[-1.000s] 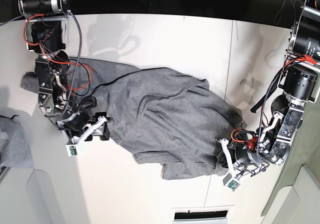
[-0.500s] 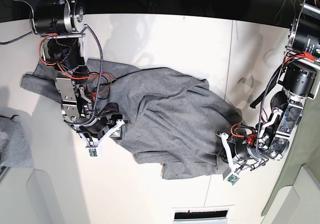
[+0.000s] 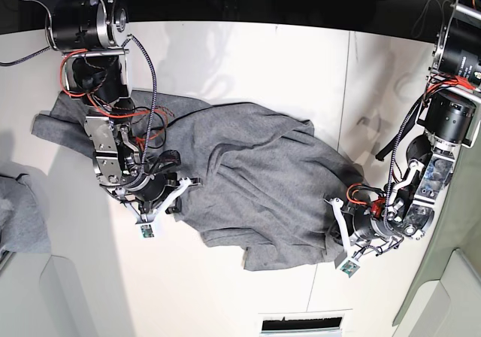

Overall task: Layout the t-shirt on the table in an organized manner, then fold the t-shirt properly
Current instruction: 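Pull the held shirt edge with the right gripper to stretch it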

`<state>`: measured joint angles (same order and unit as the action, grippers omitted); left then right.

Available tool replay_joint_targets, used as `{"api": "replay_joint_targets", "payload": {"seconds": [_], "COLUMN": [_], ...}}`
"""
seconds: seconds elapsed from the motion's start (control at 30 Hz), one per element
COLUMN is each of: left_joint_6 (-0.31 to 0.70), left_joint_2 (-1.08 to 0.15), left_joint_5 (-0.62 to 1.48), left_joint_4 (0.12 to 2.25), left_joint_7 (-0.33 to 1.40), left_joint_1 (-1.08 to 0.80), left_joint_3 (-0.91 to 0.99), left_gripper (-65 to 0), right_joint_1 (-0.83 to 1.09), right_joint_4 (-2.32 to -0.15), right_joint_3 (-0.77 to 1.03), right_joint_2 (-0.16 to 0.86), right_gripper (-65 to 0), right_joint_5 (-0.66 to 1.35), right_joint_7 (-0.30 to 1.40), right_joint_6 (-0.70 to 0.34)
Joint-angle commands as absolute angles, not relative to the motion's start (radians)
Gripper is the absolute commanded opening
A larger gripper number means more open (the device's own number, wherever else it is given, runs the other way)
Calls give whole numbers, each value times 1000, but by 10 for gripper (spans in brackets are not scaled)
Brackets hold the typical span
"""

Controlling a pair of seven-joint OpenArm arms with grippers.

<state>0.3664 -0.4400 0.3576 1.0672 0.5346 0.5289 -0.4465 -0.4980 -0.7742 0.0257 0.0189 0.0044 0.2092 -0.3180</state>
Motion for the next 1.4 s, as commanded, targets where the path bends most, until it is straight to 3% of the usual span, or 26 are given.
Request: {"api": "replay_joint_targets", "payload": {"seconds": [0.0, 0.1, 0.43, 0.6, 0.9, 1.03, 1.2, 1.27, 1.37], "left_joint_6": [338, 264, 265, 294, 326, 326, 331, 383, 475], "left_joint_2": [-456, -474, -507, -507, -492, -479, -479, -480, -495], "left_joint_5": [345, 318, 313, 313, 316, 322, 376, 441, 617], "left_joint_4": [1081, 1081, 959, 817, 783, 783, 784, 785, 809], "left_joint_7": [502, 490, 489, 432, 425, 431, 470, 537, 640], "left_joint_1": [562, 570, 654, 701, 714, 714, 715, 718, 716], "left_joint_3": [-439, -439, -439, -439, -439, -439, -439, -439, -437], "left_gripper": [-650, -650, -650, -650, -650, -506, -452, -410, -407], "right_joint_1": [-529, -480, -89, 202, 609, 712, 757, 733, 673], "right_joint_4": [-830, -998, -1661, -1906, -2142, -2154, -2154, -2154, -2154], "right_joint_3": [26, 26, 40, 119, 286, 286, 286, 286, 286], "right_joint_2": [17, 23, 181, 253, 257, 243, 229, 230, 230], "right_gripper": [-650, -650, -650, -650, -650, -650, -650, -650, -381], "right_joint_5": [15, 31, 236, 303, 526, 585, 610, 603, 601], "right_joint_7": [213, 305, 638, 648, 653, 653, 651, 650, 651], "right_joint_6": [-321, -320, -318, -327, -438, -490, -521, -520, -520]}}
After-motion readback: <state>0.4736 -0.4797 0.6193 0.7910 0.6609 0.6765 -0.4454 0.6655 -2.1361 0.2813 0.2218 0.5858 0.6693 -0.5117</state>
